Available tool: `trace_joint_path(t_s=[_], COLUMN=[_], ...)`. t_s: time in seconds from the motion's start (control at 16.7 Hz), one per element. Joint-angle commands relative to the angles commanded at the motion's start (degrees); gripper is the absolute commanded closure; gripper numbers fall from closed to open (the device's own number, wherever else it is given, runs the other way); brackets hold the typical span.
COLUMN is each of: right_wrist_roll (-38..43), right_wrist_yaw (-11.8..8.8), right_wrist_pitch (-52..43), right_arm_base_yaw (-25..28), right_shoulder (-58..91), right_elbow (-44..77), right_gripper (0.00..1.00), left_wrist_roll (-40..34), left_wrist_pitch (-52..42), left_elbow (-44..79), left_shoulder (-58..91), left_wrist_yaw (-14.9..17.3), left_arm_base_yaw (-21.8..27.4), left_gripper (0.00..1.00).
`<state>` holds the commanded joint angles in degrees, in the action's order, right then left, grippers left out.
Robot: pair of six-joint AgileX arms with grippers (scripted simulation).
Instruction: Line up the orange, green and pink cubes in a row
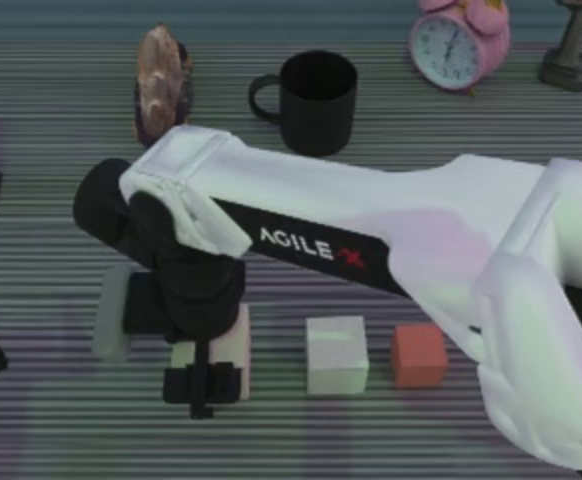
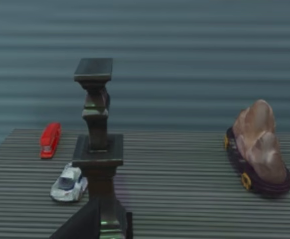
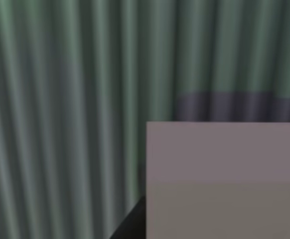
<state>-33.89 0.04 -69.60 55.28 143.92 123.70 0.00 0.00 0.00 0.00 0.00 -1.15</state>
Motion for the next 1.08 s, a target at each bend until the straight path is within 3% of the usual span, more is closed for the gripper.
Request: trace_joint_path(t_s=[0.48,1.08], right_wrist_roll=[0.0,0.0], right_wrist_yaw=[0.0,0.0], right_wrist_pitch=[0.0,-0.2], right_arm_base_yaw=[0.0,-0.1], right_shoulder=[0.0,0.1], right_elbow=[0.0,0.2], right_gripper=[0.02,0.00], left_wrist_roll=[0.0,0.0], left_wrist_pitch=[0.0,0.0], left_elbow=[0.0,0.0], left_shoulder=[0.0,0.0], left_wrist_yaw=[0.0,0.0], left_arm_base_yaw=[0.0,0.0], left_gripper=[0.00,0.00])
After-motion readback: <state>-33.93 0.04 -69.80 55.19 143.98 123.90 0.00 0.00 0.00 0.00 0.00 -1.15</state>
